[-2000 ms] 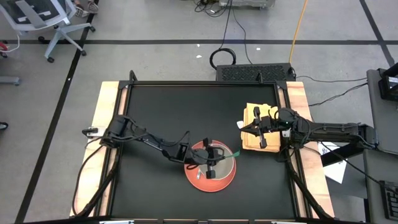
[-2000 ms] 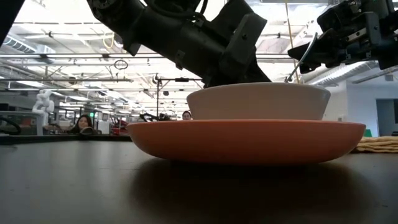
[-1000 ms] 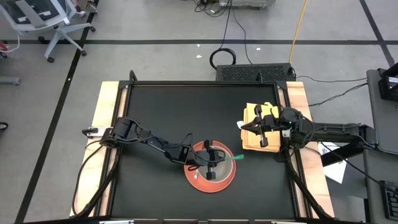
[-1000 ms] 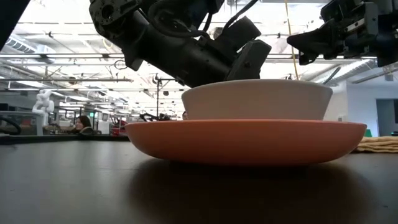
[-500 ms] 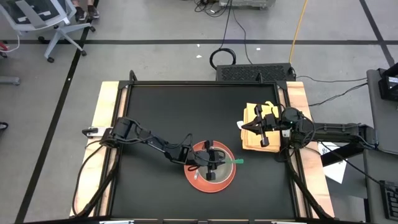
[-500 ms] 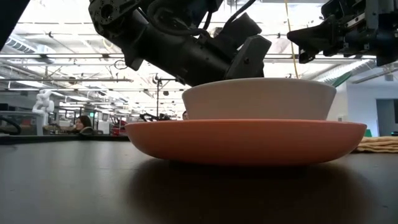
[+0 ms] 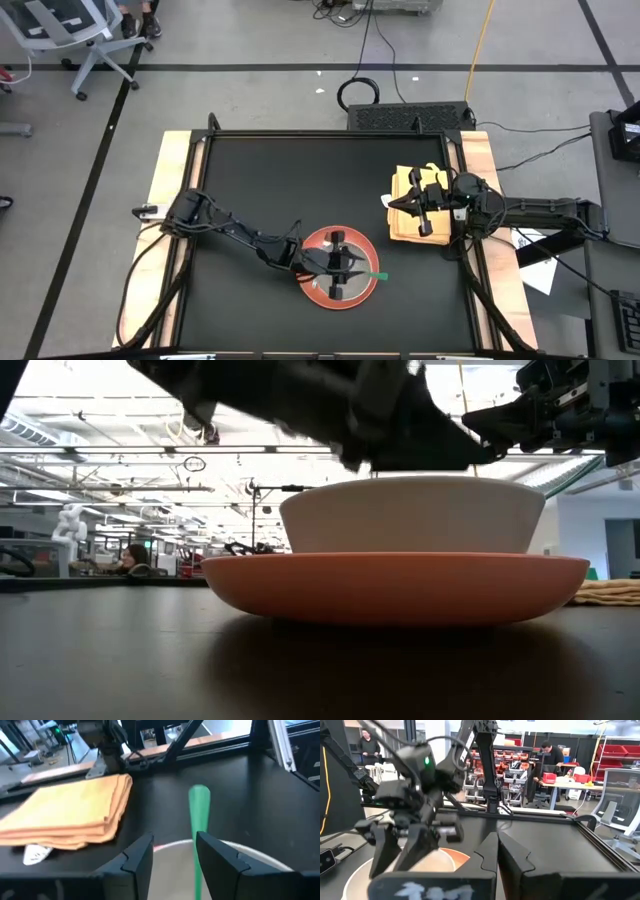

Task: Set table place
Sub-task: Return to Home Position

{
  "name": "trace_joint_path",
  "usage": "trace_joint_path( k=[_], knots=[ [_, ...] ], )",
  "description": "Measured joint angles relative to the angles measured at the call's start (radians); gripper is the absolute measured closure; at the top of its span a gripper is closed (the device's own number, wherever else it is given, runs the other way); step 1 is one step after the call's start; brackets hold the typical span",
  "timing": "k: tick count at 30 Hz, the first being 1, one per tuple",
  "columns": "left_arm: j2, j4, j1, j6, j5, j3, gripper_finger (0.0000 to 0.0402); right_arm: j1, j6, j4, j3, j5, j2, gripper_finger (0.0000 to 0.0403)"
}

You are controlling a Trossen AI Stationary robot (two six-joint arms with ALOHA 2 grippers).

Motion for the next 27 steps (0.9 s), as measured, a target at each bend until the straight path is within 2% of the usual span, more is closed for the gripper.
trace_joint_path(
  k=[5, 11, 14, 17, 20, 24, 27],
  knots=[
    [-0.123, -0.152, -0.013, 0.054, -0.035, 0.000, 0.0245, 0.000, 0.014, -0.012, 0.000, 0.000, 0.000, 0.0403],
    [-0.369, -0.569, -0.040, 0.061, -0.263, 0.002, 0.0251, 0.000, 0.017, -0.088, 0.000, -0.001, 0.000, 0.0403],
    [-0.495, -0.789, -0.028, -0.047, -0.326, 0.002, 0.0284, 0.000, 0.010, -0.087, 0.000, -0.001, 0.000, 0.0403],
    [-0.604, -0.929, -0.011, -0.132, -0.324, -0.013, 0.0340, 0.000, 0.003, -0.067, 0.000, -0.001, 0.000, 0.0403],
    [-0.703, -0.949, -0.008, -0.130, -0.295, -0.073, 0.0390, 0.000, 0.002, -0.046, 0.000, -0.001, 0.000, 0.0403],
    [-0.841, -0.859, -0.008, -0.095, -0.281, -0.200, 0.0397, 0.000, 0.000, -0.042, 0.000, -0.001, -0.014, 0.0403],
    [-0.956, -0.705, -0.007, -0.071, -0.278, -0.338, 0.0398, 0.000, 0.020, -0.045, 0.000, -0.002, -0.032, 0.0403]
  ],
)
